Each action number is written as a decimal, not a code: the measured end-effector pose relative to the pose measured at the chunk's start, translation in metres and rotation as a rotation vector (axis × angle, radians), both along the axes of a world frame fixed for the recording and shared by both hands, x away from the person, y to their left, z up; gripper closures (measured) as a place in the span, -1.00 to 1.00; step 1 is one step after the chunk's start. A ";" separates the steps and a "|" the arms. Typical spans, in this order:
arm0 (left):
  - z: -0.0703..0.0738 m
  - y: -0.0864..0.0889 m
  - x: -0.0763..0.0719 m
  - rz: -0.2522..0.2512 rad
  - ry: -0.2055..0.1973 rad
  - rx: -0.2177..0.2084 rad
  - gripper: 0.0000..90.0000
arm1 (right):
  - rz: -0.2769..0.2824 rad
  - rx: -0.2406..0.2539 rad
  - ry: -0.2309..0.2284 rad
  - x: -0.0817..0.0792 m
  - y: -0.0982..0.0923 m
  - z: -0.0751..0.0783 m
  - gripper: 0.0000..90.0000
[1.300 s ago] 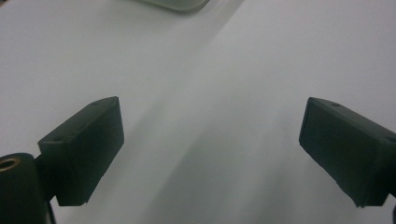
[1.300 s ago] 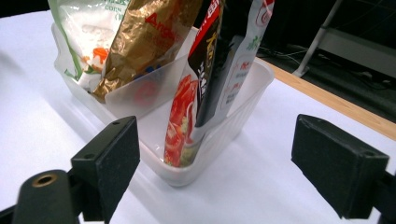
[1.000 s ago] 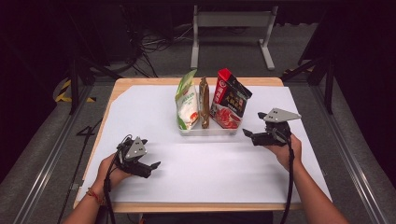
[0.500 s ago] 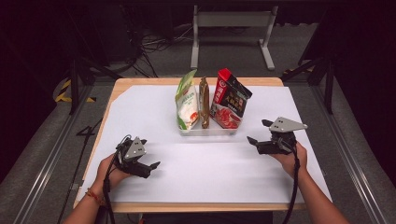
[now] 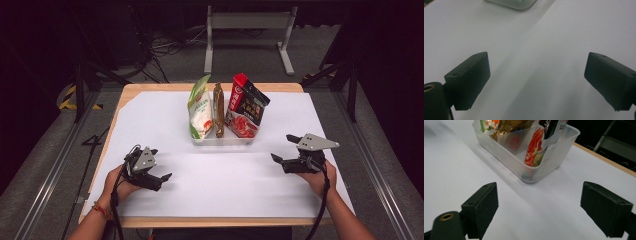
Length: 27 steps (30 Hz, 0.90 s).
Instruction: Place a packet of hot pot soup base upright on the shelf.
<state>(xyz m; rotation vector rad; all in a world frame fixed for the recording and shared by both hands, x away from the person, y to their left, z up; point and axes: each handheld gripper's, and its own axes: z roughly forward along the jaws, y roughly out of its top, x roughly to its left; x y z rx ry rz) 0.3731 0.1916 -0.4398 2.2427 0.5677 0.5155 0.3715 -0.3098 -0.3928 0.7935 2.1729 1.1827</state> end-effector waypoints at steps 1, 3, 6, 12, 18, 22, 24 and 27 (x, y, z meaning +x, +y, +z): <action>0.000 0.000 0.000 -0.001 0.001 0.000 -0.84 | 0.000 -0.001 -0.001 -0.001 -0.001 -0.001 -0.65; 0.000 0.000 0.000 -0.002 0.000 0.002 -0.84 | -0.004 0.000 0.007 -0.003 -0.003 -0.004 -0.65; 0.000 -0.001 0.000 -0.004 0.000 0.008 -0.84 | -0.010 0.000 0.013 -0.006 -0.007 -0.007 -0.66; 0.000 -0.001 0.000 -0.004 -0.003 0.007 -0.84 | -0.017 0.011 0.019 -0.013 -0.016 -0.010 -0.65; 0.000 -0.001 0.000 -0.005 -0.002 0.005 -0.84 | -0.030 0.020 0.028 -0.019 -0.027 -0.013 -0.65; 0.000 -0.002 0.000 -0.005 -0.001 0.003 -0.84 | -0.036 0.020 0.026 -0.023 -0.033 -0.015 -0.65; 0.000 -0.002 0.000 -0.006 0.001 0.001 -0.84 | -0.039 0.022 0.029 -0.024 -0.035 -0.015 -0.66; -0.001 -0.002 0.000 -0.007 0.002 -0.001 -0.84 | -0.039 0.015 0.029 -0.027 -0.037 -0.015 -0.66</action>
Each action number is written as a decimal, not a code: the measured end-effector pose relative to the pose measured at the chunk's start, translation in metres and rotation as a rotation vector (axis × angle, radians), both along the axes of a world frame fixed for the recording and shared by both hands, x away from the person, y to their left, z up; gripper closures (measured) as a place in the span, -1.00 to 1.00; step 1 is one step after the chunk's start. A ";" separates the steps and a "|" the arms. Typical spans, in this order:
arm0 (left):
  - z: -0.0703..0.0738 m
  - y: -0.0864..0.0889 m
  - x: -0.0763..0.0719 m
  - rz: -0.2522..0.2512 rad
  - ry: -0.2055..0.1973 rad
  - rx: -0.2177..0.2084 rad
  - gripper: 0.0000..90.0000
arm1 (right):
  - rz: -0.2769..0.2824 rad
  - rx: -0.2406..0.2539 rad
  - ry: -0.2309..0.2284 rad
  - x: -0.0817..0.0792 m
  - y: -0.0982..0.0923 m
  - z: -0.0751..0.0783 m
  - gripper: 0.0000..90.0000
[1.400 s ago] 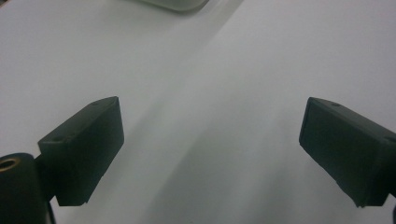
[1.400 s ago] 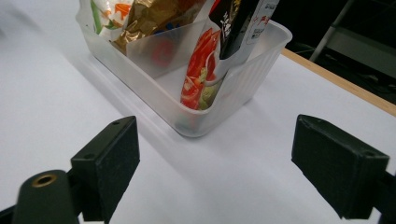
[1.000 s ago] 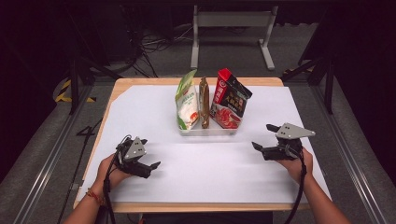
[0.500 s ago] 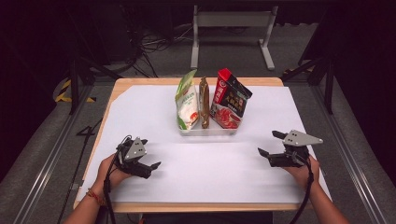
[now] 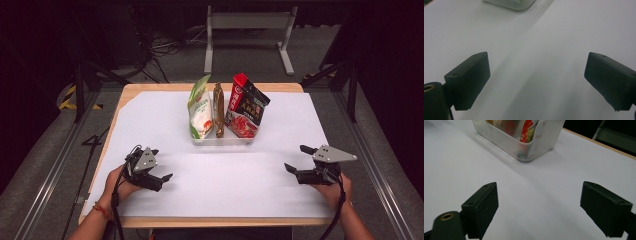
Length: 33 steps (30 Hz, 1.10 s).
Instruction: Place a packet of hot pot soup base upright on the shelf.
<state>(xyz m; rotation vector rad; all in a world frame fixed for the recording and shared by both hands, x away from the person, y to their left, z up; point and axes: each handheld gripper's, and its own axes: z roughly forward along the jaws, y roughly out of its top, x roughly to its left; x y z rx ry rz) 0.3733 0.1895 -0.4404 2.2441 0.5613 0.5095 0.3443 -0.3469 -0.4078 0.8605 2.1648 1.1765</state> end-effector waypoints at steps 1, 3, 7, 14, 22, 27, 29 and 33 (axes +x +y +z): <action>0.000 0.000 0.000 0.000 0.000 0.000 -0.84 | 0.004 -0.009 0.000 -0.003 -0.001 -0.001 -0.66; 0.000 0.000 0.000 0.001 0.001 -0.004 -0.84 | 0.008 -0.006 0.003 -0.004 -0.002 -0.001 -0.66; 0.000 0.000 0.000 -0.001 0.003 -0.010 -0.84 | 0.002 -0.014 0.015 -0.009 -0.005 -0.003 -0.68; 0.001 0.000 0.001 -0.007 -0.002 -0.015 -0.84 | -0.027 0.013 0.048 -0.015 -0.016 -0.008 -0.73; 0.002 0.000 0.000 -0.006 -0.003 -0.021 -0.84 | -0.042 0.028 0.049 -0.021 -0.023 -0.010 -0.76; 0.002 -0.001 0.001 -0.011 -0.010 -0.016 -0.84 | -0.031 0.018 0.054 -0.022 -0.020 -0.014 -0.76; 0.001 -0.001 0.001 -0.014 -0.004 -0.017 -0.84 | -0.027 0.011 0.056 -0.021 -0.018 -0.015 -0.77; 0.001 -0.001 -0.001 -0.015 -0.007 -0.016 -0.84 | -0.017 -0.002 0.059 -0.020 -0.012 -0.018 -0.77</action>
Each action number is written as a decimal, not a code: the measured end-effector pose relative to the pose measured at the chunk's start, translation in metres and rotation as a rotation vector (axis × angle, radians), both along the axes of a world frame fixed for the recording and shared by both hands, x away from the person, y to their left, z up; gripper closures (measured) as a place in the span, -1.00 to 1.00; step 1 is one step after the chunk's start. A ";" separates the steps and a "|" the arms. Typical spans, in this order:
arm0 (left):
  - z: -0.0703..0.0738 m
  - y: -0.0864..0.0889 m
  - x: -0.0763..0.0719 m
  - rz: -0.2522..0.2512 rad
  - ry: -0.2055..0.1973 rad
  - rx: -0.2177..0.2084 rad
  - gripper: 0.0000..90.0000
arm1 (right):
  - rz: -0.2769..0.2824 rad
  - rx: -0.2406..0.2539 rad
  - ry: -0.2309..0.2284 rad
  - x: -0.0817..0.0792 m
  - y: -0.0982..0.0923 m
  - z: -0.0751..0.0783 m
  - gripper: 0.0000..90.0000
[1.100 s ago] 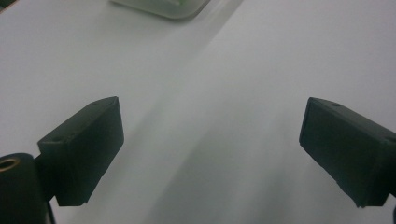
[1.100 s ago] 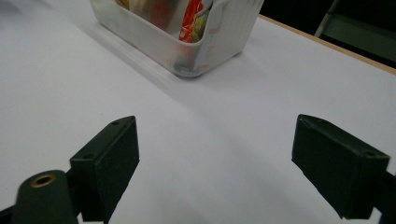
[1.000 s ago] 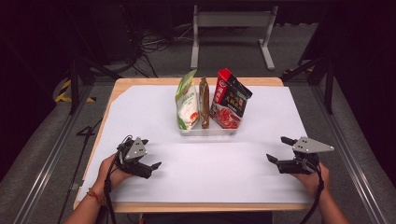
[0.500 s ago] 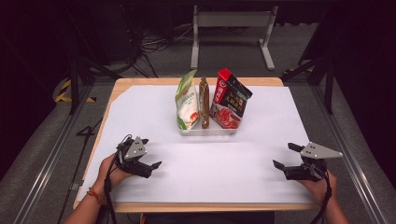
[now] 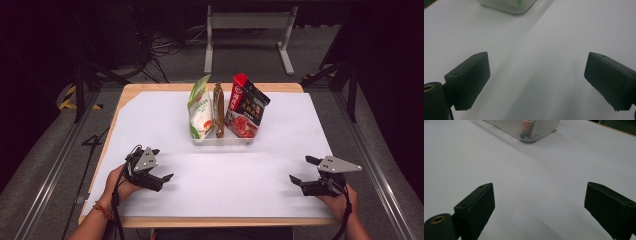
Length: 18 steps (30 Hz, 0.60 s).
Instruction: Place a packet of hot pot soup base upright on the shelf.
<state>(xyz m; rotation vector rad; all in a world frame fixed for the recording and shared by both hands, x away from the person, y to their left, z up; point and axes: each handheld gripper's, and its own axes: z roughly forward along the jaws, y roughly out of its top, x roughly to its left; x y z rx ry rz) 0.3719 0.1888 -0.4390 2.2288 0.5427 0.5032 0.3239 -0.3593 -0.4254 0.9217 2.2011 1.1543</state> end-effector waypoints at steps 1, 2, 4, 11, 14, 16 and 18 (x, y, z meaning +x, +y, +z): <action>0.000 0.000 0.000 0.000 -0.002 -0.001 -0.84 | 0.002 -0.005 0.001 0.000 0.001 0.000 -0.77; 0.001 0.001 0.000 0.002 -0.007 0.001 -0.84 | 0.006 -0.012 0.000 0.000 0.002 0.000 -0.77; 0.001 0.001 0.000 0.001 -0.007 -0.004 -0.84 | 0.009 -0.018 -0.009 -0.002 0.004 0.001 -0.76; 0.000 -0.001 0.002 0.001 0.000 0.000 -0.84 | 0.005 -0.007 -0.017 -0.002 0.002 0.002 -0.76; 0.000 -0.001 0.002 0.000 0.000 0.001 -0.84 | 0.002 0.000 -0.027 -0.003 0.001 0.003 -0.76; 0.000 -0.002 0.002 0.000 0.000 0.003 -0.84 | -0.001 0.002 -0.025 -0.003 0.000 0.003 -0.76; 0.000 -0.002 0.002 0.001 -0.001 0.003 -0.84 | 0.002 0.002 -0.025 -0.003 0.001 0.003 -0.76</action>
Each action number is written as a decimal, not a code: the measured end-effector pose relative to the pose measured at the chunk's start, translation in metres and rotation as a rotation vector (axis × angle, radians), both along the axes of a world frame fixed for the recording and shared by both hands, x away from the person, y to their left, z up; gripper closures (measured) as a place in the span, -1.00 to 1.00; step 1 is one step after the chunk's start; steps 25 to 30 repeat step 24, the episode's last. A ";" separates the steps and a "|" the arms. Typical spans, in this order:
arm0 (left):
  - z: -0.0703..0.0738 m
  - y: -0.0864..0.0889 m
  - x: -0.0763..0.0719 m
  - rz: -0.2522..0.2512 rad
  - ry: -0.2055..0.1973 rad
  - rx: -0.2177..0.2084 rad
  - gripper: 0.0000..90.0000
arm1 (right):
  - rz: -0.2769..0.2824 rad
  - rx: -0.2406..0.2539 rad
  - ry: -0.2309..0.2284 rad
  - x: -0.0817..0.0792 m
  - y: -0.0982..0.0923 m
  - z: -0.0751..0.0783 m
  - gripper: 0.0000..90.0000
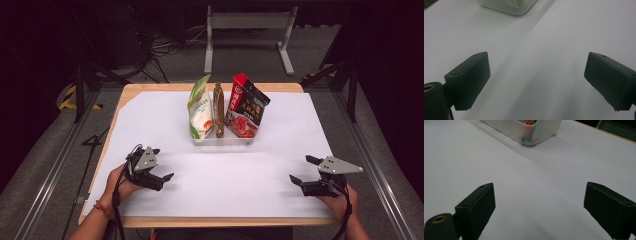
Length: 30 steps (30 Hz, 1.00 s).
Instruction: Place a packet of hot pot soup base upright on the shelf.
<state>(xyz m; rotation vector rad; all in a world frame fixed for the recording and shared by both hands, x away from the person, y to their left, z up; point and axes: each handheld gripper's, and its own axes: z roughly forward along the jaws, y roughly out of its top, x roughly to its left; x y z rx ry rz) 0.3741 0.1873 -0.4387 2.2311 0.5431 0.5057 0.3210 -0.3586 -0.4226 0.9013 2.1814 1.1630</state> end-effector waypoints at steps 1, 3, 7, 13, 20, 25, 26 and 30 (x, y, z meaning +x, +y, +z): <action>0.000 0.000 0.000 0.000 0.002 -0.001 -0.84 | -0.001 0.000 0.001 0.000 0.000 0.000 -0.76; 0.000 -0.001 0.001 0.000 0.004 -0.008 -0.84 | 0.001 0.005 0.001 0.000 0.001 0.000 -0.76; 0.000 -0.001 0.002 -0.001 0.007 -0.008 -0.84 | 0.004 0.000 -0.004 -0.001 0.002 0.002 -0.75; -0.001 -0.002 0.004 0.001 0.013 -0.013 -0.84 | 0.002 0.004 0.000 -0.001 0.001 0.001 -0.75; -0.001 -0.003 0.005 0.001 0.012 -0.014 -0.84 | 0.005 0.011 0.000 -0.001 0.001 0.001 -0.76; -0.001 -0.003 0.007 0.004 0.015 -0.017 -0.84 | 0.003 0.012 -0.006 -0.002 0.001 0.002 -0.75; -0.001 -0.003 0.007 0.004 0.015 -0.017 -0.84 | 0.003 0.012 -0.006 -0.002 0.001 0.002 -0.75; -0.001 -0.003 0.007 0.004 0.015 -0.017 -0.84 | 0.003 0.012 -0.006 -0.002 0.001 0.002 -0.75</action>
